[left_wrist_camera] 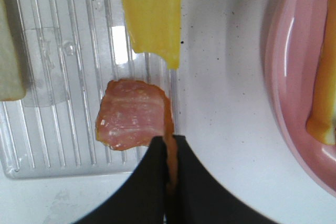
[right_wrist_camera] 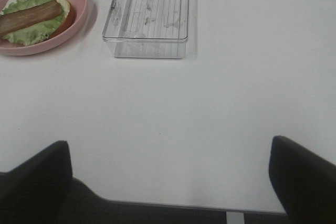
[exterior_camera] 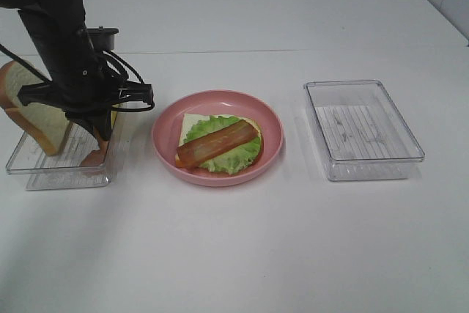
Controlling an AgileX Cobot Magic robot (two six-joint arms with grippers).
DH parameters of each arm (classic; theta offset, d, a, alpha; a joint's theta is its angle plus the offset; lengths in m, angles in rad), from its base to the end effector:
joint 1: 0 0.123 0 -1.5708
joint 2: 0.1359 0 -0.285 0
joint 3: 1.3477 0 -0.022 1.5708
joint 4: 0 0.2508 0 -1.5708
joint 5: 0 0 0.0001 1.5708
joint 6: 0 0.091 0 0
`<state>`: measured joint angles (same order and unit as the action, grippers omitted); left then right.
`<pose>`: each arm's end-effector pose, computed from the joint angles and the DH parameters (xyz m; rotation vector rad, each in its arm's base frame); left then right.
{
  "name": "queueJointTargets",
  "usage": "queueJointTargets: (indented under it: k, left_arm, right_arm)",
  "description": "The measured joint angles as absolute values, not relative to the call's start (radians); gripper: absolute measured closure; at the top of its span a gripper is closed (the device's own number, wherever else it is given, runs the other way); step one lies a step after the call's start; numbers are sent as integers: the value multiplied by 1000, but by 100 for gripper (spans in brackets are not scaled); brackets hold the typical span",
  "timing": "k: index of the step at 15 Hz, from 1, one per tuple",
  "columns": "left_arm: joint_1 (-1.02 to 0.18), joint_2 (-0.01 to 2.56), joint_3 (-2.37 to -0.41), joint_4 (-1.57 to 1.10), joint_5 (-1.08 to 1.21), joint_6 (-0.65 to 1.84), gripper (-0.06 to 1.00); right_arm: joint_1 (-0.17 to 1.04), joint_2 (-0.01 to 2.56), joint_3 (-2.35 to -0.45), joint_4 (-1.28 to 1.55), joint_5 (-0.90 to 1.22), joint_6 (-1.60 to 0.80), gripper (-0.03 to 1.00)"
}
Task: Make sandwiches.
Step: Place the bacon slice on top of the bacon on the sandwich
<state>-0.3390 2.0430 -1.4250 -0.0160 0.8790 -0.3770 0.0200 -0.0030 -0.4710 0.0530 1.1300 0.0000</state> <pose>0.3813 -0.1357 0.1591 -0.0707 2.9928 -0.1031 -0.0054 0.0043 0.2639 -0.0253 2.1391 0.0762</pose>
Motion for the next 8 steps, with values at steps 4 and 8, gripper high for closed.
queueJointTargets:
  k: [4, 8]
  left_arm:
    - [-339, 2035, -1473, -45, 935, -377, 94]
    - [-339, 1996, -1709, -77, 1190, -353, 94]
  right_arm:
    - [20, -3, -471, 53, 1130, 0, -1]
    - [20, -3, -471, 53, 1130, 0, -1]
